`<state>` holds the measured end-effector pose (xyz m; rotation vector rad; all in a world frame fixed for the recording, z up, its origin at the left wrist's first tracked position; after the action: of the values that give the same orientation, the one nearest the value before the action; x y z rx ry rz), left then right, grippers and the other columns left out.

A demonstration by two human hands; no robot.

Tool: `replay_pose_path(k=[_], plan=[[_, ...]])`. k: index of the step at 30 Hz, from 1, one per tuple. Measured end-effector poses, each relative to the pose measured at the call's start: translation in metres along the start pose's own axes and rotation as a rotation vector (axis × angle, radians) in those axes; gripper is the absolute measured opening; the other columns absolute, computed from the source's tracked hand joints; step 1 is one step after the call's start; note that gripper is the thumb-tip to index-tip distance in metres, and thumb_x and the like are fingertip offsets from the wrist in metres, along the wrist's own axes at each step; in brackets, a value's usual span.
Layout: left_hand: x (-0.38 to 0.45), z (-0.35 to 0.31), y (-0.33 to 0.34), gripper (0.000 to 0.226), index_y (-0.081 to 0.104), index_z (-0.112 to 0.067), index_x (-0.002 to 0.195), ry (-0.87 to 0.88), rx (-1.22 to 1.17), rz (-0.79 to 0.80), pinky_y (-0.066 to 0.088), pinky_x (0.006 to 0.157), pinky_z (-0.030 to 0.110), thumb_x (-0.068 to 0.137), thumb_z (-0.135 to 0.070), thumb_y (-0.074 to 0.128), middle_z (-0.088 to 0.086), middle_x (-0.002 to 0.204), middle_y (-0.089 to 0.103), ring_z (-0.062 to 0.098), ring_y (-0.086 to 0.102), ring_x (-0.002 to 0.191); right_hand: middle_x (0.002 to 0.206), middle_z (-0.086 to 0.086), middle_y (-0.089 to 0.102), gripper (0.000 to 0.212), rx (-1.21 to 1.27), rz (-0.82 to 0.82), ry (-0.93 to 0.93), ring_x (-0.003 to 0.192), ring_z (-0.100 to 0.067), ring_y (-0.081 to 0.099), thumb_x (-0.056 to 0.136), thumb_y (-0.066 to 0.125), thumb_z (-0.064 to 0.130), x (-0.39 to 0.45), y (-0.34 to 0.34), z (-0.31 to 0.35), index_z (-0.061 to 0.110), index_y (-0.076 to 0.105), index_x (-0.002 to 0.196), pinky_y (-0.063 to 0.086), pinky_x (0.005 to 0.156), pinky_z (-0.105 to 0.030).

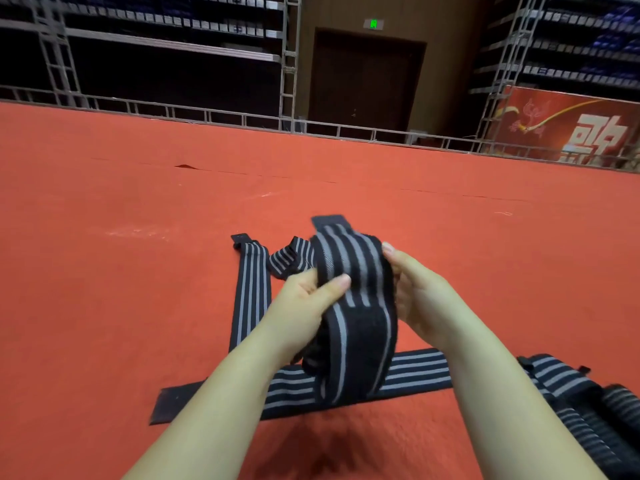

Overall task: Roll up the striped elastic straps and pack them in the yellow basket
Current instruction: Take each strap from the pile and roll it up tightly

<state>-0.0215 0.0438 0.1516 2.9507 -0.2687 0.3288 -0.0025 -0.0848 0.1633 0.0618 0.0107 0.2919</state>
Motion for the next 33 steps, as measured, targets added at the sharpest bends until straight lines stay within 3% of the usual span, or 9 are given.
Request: replay_pose_path(k=[4,6,10,17,21,23,25,28,33], plan=[[-0.013,0.020,0.027,0.019,0.068,-0.007,0.095,-0.061,0.272,0.233,0.054,0.085,0.033,0.094,-0.020,0.054,0.004,0.092,0.073,0.016,0.069,0.087,0.087,-0.009,0.072,0.015,-0.020,-0.121,-0.073,0.074,-0.019,0.069,0.091,0.058,0.019,0.003,-0.010,0.009,0.010,0.068,0.098,0.053,0.065,-0.030],[-0.015,0.023,0.029,0.032,0.068,-0.011,0.104,-0.087,0.253,0.235,0.051,0.093,0.034,0.093,-0.036,0.053,0.003,0.102,0.073,0.016,0.068,0.097,0.089,-0.007,0.072,0.013,-0.096,-0.115,-0.112,0.076,-0.018,0.069,0.092,0.057,0.013,0.000,-0.010,0.012,0.010,0.066,0.101,0.052,0.066,-0.030],[-0.004,0.009,0.013,0.048,0.066,-0.017,0.107,-0.079,0.055,0.048,0.049,0.093,0.039,0.082,-0.055,0.051,0.001,0.104,0.072,0.021,0.065,0.100,0.093,-0.003,0.073,0.013,-0.313,-0.002,-0.180,0.085,-0.017,0.069,0.090,0.060,0.010,-0.009,-0.001,0.019,0.016,0.068,0.099,0.054,0.078,-0.031],[0.005,-0.009,-0.008,0.027,0.066,-0.014,0.081,-0.025,0.045,-0.281,0.055,0.064,0.020,0.094,-0.033,0.053,0.001,0.075,0.073,0.012,0.070,0.072,0.092,-0.004,0.073,0.020,-0.258,0.113,-0.091,0.079,-0.015,0.070,0.082,0.072,0.017,-0.009,0.012,0.007,0.013,0.065,0.100,0.052,0.066,-0.024],[0.004,0.000,-0.052,0.052,0.059,-0.001,0.107,-0.082,-0.009,-0.587,0.050,0.090,0.048,0.090,-0.050,0.051,0.013,0.100,0.068,0.032,0.065,0.096,0.105,-0.008,0.072,0.032,-0.411,0.317,0.220,0.095,-0.023,0.068,0.073,0.075,0.028,-0.013,0.016,-0.049,0.014,0.070,0.102,0.054,0.084,-0.035],[0.000,0.006,-0.078,0.048,0.057,-0.003,0.095,-0.098,-0.054,-0.713,0.047,0.094,0.052,0.091,-0.051,0.049,0.010,0.101,0.063,0.032,0.062,0.099,0.099,-0.011,0.073,0.048,-0.498,0.241,0.326,0.090,-0.024,0.067,0.061,0.084,0.043,-0.011,-0.001,-0.063,0.011,0.072,0.095,0.052,0.087,-0.043],[-0.008,0.012,-0.094,0.039,0.052,-0.011,0.079,-0.124,-0.076,-0.794,0.047,0.093,0.052,0.093,-0.047,0.048,0.010,0.092,0.059,0.031,0.061,0.092,0.076,-0.008,0.070,0.059,-0.649,0.007,0.321,0.071,-0.021,0.061,0.050,0.080,0.061,-0.003,-0.037,-0.051,0.011,0.068,0.079,0.048,0.071,-0.036],[-0.015,0.027,-0.101,0.031,0.056,-0.009,0.082,-0.193,-0.187,-0.762,0.056,0.076,0.038,0.096,-0.036,0.049,0.006,0.088,0.066,0.020,0.066,0.077,0.058,-0.005,0.049,0.050,-0.969,-0.288,0.217,0.058,-0.020,0.044,0.066,0.075,0.057,0.009,-0.081,-0.002,0.013,0.052,0.061,0.030,0.058,-0.032],[-0.021,0.052,-0.093,0.019,0.055,-0.002,0.109,-0.369,-0.244,-0.507,0.054,0.069,0.033,0.096,-0.016,0.053,0.010,0.096,0.068,0.024,0.068,0.083,0.086,-0.002,0.062,0.033,-1.307,-0.388,0.074,0.088,-0.025,0.058,0.075,0.074,0.046,0.033,-0.072,0.025,0.018,0.060,0.085,0.042,0.074,-0.033]])
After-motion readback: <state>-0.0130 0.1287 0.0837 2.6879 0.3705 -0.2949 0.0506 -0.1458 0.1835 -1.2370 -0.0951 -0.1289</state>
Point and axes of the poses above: each hand's wrist, its own x-axis towards the middle knuckle, its own y-axis out of the palm, z = x × y, the point moved 7 cm from there along x, towards the middle knuckle
